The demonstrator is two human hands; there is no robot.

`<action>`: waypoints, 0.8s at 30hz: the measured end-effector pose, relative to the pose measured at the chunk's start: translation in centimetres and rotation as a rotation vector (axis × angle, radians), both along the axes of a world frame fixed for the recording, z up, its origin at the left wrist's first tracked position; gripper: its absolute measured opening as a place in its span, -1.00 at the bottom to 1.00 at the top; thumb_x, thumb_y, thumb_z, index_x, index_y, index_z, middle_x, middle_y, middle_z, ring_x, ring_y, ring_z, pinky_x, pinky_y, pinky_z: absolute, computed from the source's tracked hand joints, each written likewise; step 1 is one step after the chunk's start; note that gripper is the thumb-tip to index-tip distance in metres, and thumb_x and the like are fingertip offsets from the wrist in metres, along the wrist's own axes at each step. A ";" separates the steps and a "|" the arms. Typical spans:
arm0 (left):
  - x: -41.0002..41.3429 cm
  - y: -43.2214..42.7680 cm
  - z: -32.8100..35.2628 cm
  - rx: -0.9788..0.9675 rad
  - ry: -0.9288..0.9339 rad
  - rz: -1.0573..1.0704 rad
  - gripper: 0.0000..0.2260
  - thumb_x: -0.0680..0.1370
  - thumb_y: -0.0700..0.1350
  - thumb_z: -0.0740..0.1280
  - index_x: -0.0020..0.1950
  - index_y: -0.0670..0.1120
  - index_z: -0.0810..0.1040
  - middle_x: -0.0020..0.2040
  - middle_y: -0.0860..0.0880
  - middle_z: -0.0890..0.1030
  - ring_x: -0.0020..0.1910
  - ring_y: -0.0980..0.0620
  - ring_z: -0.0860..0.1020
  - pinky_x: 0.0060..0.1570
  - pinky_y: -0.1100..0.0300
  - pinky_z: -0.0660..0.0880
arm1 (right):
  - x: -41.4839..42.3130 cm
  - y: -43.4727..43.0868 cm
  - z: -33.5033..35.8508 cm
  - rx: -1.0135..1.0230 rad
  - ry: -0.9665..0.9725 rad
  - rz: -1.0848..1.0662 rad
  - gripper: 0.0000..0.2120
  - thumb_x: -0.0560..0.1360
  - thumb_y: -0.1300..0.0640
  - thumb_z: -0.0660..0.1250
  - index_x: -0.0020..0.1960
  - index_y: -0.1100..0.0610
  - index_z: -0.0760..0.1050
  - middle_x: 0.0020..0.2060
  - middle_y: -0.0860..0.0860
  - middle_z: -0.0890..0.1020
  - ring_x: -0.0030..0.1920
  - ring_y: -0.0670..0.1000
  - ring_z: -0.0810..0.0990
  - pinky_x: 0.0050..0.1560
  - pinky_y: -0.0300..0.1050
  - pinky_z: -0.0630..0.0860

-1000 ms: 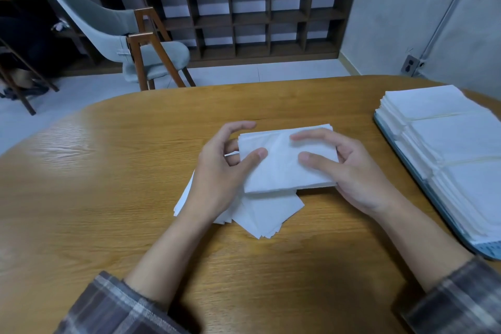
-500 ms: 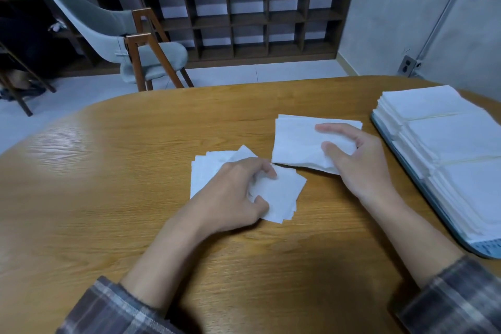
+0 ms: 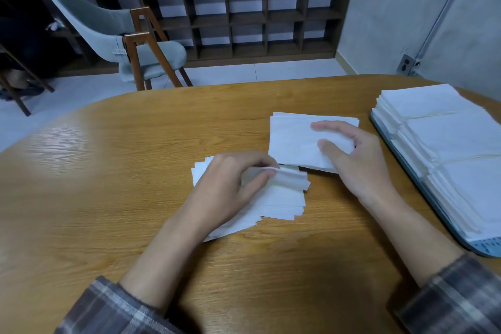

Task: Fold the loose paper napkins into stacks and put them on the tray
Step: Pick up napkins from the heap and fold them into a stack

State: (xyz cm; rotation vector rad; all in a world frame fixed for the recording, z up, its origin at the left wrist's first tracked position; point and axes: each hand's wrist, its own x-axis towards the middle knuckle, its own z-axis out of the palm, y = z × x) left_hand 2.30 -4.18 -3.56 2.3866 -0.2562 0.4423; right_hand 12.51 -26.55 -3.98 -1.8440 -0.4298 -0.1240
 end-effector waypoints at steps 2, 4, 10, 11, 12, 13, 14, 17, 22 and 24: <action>-0.1 -0.2 0.3 -0.088 -0.055 0.024 -0.93 0.64 -0.15 0.45 0.07 -0.06 0.74 -0.02 0.20 0.73 0.02 0.26 0.66 -0.03 0.39 0.47 | -0.3 0.1 0.5 0.033 -0.009 0.068 -0.79 0.63 0.25 0.39 0.14 0.00 0.72 0.12 -0.28 0.72 0.26 -0.31 0.57 0.19 -0.55 0.34; -0.1 -0.4 0.5 -0.174 -0.082 0.046 -0.94 0.62 -0.17 0.47 0.05 -0.07 0.75 -0.04 0.19 0.74 -0.03 0.22 0.67 -0.08 0.38 0.46 | -0.6 0.1 0.9 0.047 -0.018 0.168 -0.85 0.66 0.12 0.39 0.15 0.04 0.72 0.11 -0.24 0.73 0.25 -0.28 0.60 0.20 -0.52 0.35; -0.2 -0.7 0.7 -0.309 -0.014 0.066 -0.93 0.60 -0.12 0.50 0.05 -0.01 0.77 -0.19 0.28 0.68 -0.29 0.23 0.55 -0.24 0.44 0.34 | -1.6 0.3 1.1 0.004 -0.035 0.358 -0.78 0.54 -0.05 0.52 0.09 0.06 0.73 0.05 -0.15 0.76 0.17 -0.15 0.68 0.20 -0.38 0.45; -0.2 -0.7 0.7 -0.319 -0.006 0.072 -0.93 0.59 -0.12 0.51 0.05 0.00 0.77 -0.22 0.27 0.68 -0.32 0.22 0.52 -0.26 0.44 0.33 | -1.7 0.2 1.2 0.012 -0.025 0.376 -0.75 0.52 -0.09 0.54 0.10 0.04 0.73 0.05 -0.15 0.76 0.18 -0.13 0.68 0.20 -0.37 0.45; -0.1 -0.7 0.7 -0.330 -0.004 0.081 -0.93 0.59 -0.11 0.52 0.05 0.01 0.77 -0.21 0.23 0.69 -0.33 0.21 0.53 -0.26 0.43 0.34 | -1.7 0.2 1.3 0.008 -0.022 0.390 -0.70 0.50 -0.13 0.53 0.12 0.03 0.72 0.07 -0.15 0.76 0.18 -0.12 0.68 0.19 -0.36 0.46; -0.1 -0.7 0.7 -0.342 -0.004 0.091 -0.92 0.58 -0.10 0.52 0.05 0.03 0.77 -0.19 0.20 0.71 -0.32 0.20 0.54 -0.26 0.42 0.36 | -1.7 0.1 1.3 0.009 -0.015 0.398 -0.69 0.49 -0.15 0.53 0.12 0.02 0.72 0.07 -0.14 0.76 0.17 -0.11 0.68 0.18 -0.35 0.47; -0.1 -0.7 0.7 -0.358 -0.003 0.097 -0.91 0.57 -0.10 0.53 0.05 0.05 0.77 -0.18 0.17 0.71 -0.30 0.19 0.56 -0.25 0.41 0.38 | -1.8 0.2 1.3 0.023 0.000 0.395 -0.72 0.49 -0.11 0.55 0.11 0.02 0.72 0.04 -0.13 0.76 0.14 -0.12 0.70 0.15 -0.34 0.48; -0.4 -0.8 1.0 -0.393 -0.006 0.091 -0.87 0.54 -0.09 0.56 0.08 0.05 0.76 -0.16 0.13 0.73 -0.18 0.18 0.65 -0.16 0.39 0.44 | -1.9 0.6 1.2 0.094 0.056 0.347 -0.91 0.53 0.13 0.52 0.00 0.12 0.74 -0.09 -0.04 0.78 -0.07 -0.11 0.73 -0.06 -0.32 0.55; -0.3 0.0 1.3 -0.411 0.014 0.130 -0.80 0.51 -0.07 0.59 0.12 0.10 0.73 -0.04 0.19 0.72 -0.06 0.19 0.64 -0.10 0.34 0.46 | -1.2 0.2 1.3 0.182 0.135 0.231 -0.87 0.56 0.12 0.49 0.01 0.19 0.70 -0.03 0.06 0.78 -0.02 0.05 0.76 0.03 -0.10 0.62; -0.2 0.2 1.4 -0.482 0.027 0.151 -0.79 0.52 -0.09 0.58 0.12 0.09 0.72 0.02 0.19 0.72 -0.06 0.20 0.64 -0.11 0.34 0.49 | -1.0 0.0 1.2 0.174 0.204 0.243 -0.81 0.56 0.08 0.49 0.08 0.19 0.69 0.06 0.09 0.77 0.09 0.14 0.74 0.22 0.10 0.59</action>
